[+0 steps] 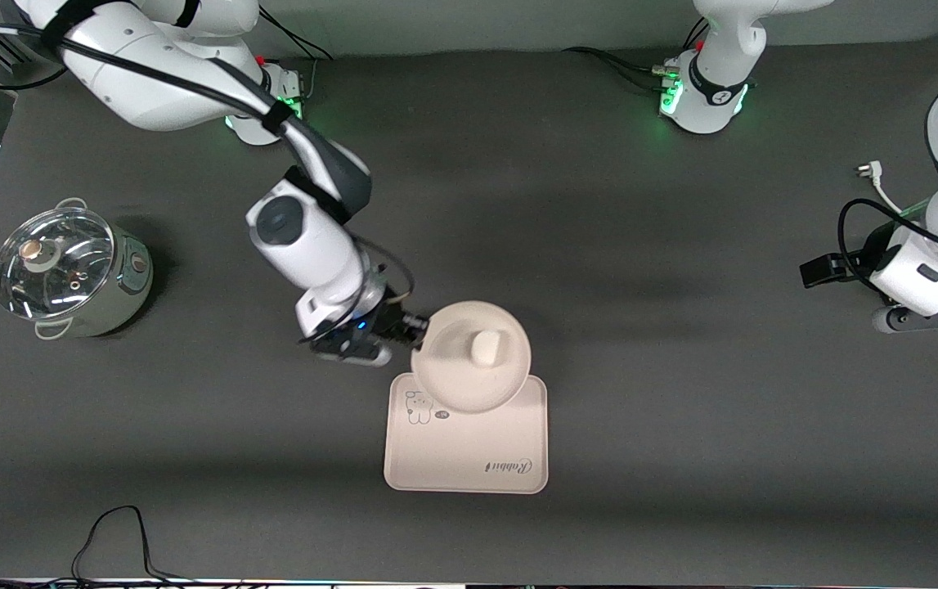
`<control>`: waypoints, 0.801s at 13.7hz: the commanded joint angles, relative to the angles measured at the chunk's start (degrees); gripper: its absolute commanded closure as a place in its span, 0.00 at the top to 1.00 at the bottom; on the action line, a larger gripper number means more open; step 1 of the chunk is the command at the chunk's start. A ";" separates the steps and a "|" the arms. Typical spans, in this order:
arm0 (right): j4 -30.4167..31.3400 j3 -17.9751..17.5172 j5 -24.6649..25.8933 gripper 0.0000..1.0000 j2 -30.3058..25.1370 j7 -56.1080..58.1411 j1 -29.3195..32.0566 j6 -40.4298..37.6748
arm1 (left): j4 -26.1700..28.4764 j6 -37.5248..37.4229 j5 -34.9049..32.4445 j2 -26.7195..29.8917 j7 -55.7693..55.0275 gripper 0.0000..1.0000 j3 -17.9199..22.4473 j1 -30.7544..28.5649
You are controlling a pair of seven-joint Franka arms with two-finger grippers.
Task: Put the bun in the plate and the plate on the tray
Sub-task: 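Carry the plate with the right gripper onto the white tray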
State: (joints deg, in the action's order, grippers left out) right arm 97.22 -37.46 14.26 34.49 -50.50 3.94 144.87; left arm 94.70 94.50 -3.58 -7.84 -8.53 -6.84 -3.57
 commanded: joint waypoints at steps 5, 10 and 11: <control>-23.20 2.57 -2.58 0.00 17.96 8.75 -1.74 -5.56 | -0.84 -0.63 1.47 -0.42 -0.08 1.00 0.25 1.02; -27.53 3.01 1.90 0.00 26.15 7.62 -5.69 -4.86 | -0.75 0.51 1.82 -1.91 0.01 1.00 0.25 0.93; -27.44 3.01 2.17 0.00 26.33 6.92 -5.87 -4.77 | -0.75 0.60 2.00 -2.09 -0.08 1.00 0.25 0.93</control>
State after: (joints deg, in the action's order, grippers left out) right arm 72.96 -34.59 15.06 59.18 -42.90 0.07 140.55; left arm 94.71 94.92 -2.42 -9.06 -8.54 -6.91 -3.09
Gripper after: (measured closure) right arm 0.956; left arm 0.000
